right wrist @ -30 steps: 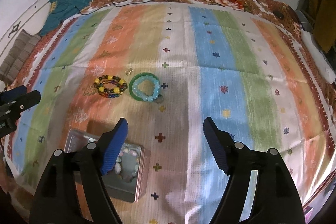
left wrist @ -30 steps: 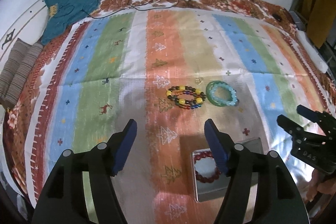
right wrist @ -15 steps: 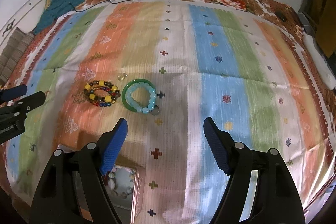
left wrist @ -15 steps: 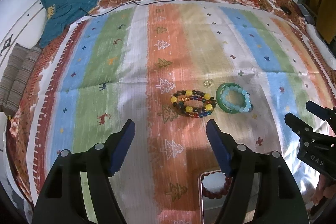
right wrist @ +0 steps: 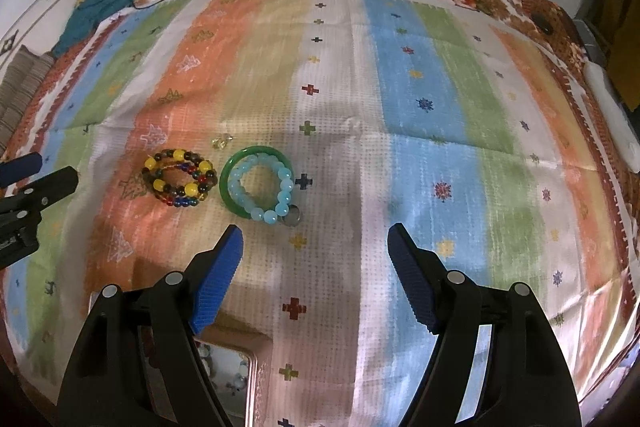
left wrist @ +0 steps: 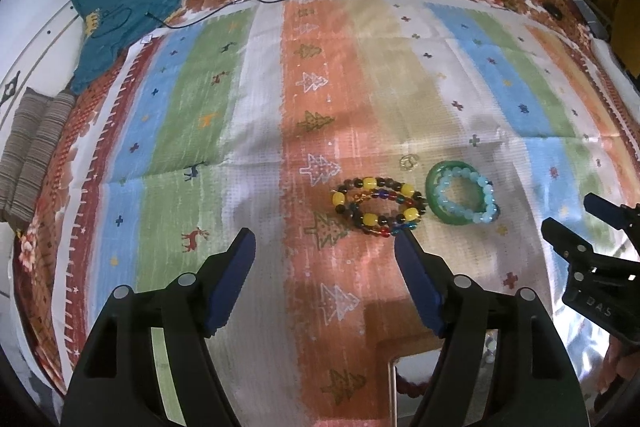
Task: Organize jewelry
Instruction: 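Raise both open grippers from the tin toward the remaining bracelets, then close the left gripper on the yellow-black bracelet while the right gripper closes on the pale blue bracelet, then lift the yellow-black bracelet with the left gripper while the right gripper lifts the pale blue bracelet, then lower both held bracelets into the silver tin and open both grippers, then move both open grippers over the multicolor bracelet and the green bangle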
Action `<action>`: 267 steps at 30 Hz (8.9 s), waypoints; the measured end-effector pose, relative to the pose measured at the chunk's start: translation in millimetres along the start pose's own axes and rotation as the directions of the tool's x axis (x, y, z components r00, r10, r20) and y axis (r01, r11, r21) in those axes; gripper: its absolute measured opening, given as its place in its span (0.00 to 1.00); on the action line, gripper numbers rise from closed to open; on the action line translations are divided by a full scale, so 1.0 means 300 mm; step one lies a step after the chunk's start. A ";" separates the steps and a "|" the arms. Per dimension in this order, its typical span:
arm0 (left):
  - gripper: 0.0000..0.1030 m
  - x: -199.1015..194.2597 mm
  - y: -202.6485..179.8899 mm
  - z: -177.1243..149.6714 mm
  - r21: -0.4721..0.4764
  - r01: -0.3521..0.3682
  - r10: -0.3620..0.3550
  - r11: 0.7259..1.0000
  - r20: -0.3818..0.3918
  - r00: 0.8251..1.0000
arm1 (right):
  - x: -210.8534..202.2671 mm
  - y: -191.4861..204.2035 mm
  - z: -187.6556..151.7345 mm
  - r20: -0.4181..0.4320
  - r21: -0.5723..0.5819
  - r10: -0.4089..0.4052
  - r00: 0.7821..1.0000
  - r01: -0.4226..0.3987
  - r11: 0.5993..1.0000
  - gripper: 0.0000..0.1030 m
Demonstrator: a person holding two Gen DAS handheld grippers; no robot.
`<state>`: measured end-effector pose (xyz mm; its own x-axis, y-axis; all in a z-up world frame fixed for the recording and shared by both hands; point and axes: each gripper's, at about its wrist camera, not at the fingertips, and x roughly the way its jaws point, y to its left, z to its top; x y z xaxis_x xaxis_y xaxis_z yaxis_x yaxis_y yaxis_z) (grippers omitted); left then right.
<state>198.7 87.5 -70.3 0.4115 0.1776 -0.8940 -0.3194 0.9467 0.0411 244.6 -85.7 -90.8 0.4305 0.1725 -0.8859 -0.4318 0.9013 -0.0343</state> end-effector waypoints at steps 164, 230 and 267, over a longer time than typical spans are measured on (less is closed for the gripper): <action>0.11 -0.418 -0.095 -0.248 0.100 0.200 -0.220 0.975 0.264 0.939 | -0.371 0.107 -0.234 0.275 -0.175 0.147 0.950 -0.101 0.979 0.12; 0.71 0.029 -0.051 -0.010 0.059 -0.043 0.042 0.997 0.014 0.999 | 0.023 0.002 0.025 0.026 -0.045 -0.005 1.000 0.006 0.999 0.72; 0.71 0.380 -0.033 0.046 0.107 -0.021 0.038 0.994 -0.163 0.986 | 0.331 0.032 0.110 -0.143 -0.076 -0.028 0.989 0.018 0.997 0.72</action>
<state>260.6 102.0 -166.5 0.2545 0.1675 -0.9525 -0.2343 0.9662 0.1073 309.5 -46.9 -163.9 0.3251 0.0883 -0.9415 -0.4833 0.8713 -0.0852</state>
